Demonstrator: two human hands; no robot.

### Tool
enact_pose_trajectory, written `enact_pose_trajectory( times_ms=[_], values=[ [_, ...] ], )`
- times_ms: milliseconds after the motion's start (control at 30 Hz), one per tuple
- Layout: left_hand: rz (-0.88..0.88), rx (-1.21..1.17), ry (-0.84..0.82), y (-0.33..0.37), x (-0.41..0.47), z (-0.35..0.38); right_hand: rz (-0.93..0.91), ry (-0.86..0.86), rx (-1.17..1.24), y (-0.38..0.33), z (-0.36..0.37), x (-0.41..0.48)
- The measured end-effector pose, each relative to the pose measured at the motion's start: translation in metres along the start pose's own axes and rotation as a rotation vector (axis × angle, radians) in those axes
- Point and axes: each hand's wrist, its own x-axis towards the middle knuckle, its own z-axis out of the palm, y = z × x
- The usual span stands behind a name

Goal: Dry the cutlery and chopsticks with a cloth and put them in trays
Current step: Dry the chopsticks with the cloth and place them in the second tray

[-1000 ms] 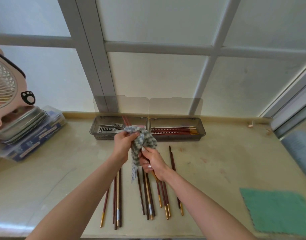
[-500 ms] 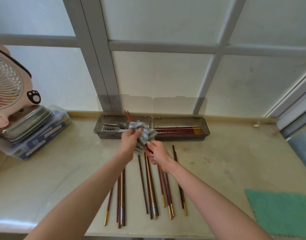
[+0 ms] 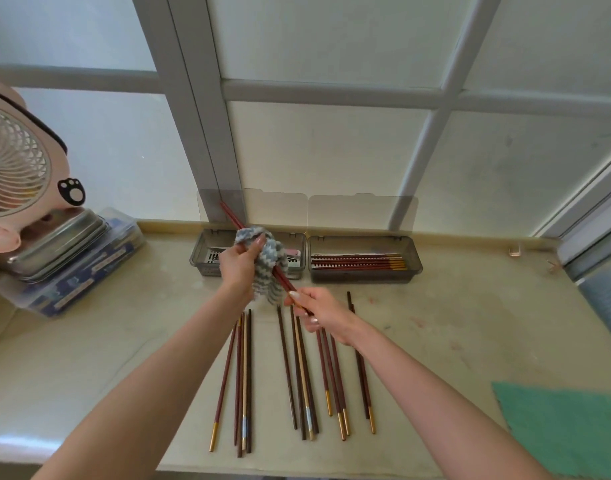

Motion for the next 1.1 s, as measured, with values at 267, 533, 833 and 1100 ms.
enact_pose_trajectory(
  times_ms=[267,533,833,1100],
  values=[
    [0.013,0.062,-0.107,-0.001,-0.009,0.006,-0.016,0.040,0.073,-0.007,0.003,0.008],
    [0.148,-0.010,0.107,0.061,0.028,-0.019,-0.004,-0.016,0.076,0.009,-0.006,-0.004],
    [0.001,0.086,-0.145,-0.004,-0.002,0.005,-0.066,-0.099,0.250,-0.016,-0.001,0.018],
    [-0.048,-0.131,-0.181,-0.004,-0.011,0.009,-0.160,-0.019,0.408,-0.012,-0.004,0.014]
  ],
)
